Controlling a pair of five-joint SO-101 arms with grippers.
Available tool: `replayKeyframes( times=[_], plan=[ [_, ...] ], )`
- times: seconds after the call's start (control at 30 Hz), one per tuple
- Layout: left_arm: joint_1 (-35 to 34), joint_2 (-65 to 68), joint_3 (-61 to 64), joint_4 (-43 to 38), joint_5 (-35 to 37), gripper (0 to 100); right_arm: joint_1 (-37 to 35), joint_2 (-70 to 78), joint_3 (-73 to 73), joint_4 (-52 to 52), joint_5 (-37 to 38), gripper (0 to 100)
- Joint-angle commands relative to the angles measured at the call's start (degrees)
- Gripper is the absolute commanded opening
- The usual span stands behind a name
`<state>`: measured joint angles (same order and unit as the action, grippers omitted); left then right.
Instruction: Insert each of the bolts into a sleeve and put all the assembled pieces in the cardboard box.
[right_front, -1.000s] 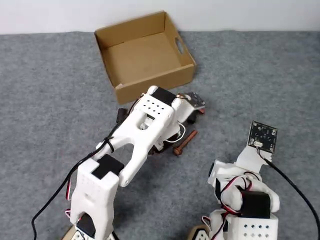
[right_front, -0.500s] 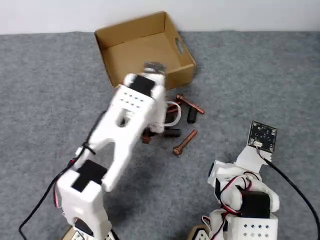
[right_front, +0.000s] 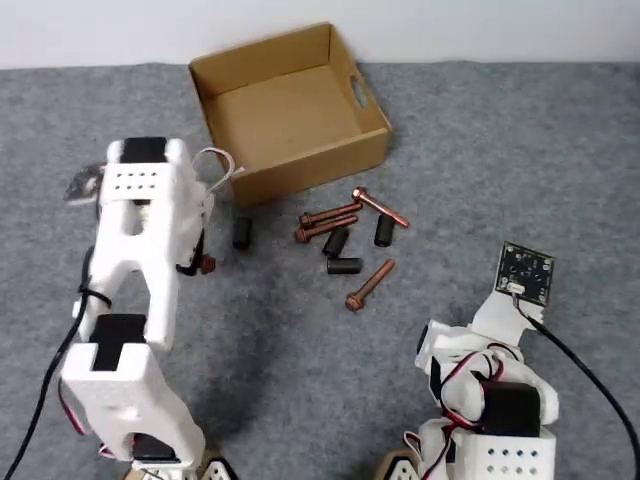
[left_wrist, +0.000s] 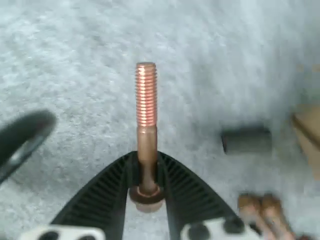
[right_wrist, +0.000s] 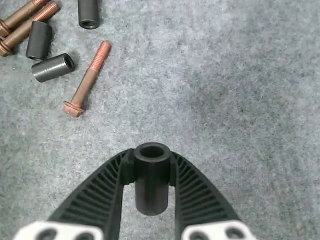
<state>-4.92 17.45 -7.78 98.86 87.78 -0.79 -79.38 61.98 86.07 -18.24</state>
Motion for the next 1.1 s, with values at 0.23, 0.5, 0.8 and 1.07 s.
replayKeyframes(
  times=[0.23, 0.5, 0.8, 1.07],
  plan=[
    [-1.0, -2.9, 1.1, 1.2, 1.8, 5, 0.7, -0.3, -0.5, -1.3, -0.5, 0.8],
    [-0.9, -3.3, 1.1, 1.5, 1.5, 20, 0.7, -0.3, -0.5, -1.3, -0.5, 0.8],
    [-1.1, -3.3, 0.9, 1.5, -14.1, 20, 0.7, -0.3, -0.5, -1.2, -0.5, 0.8],
    [-4.4, -2.9, 0.8, 1.1, -71.1, 20, 0.7, -0.3, -0.5, -1.2, -0.5, 0.8]
  ],
)
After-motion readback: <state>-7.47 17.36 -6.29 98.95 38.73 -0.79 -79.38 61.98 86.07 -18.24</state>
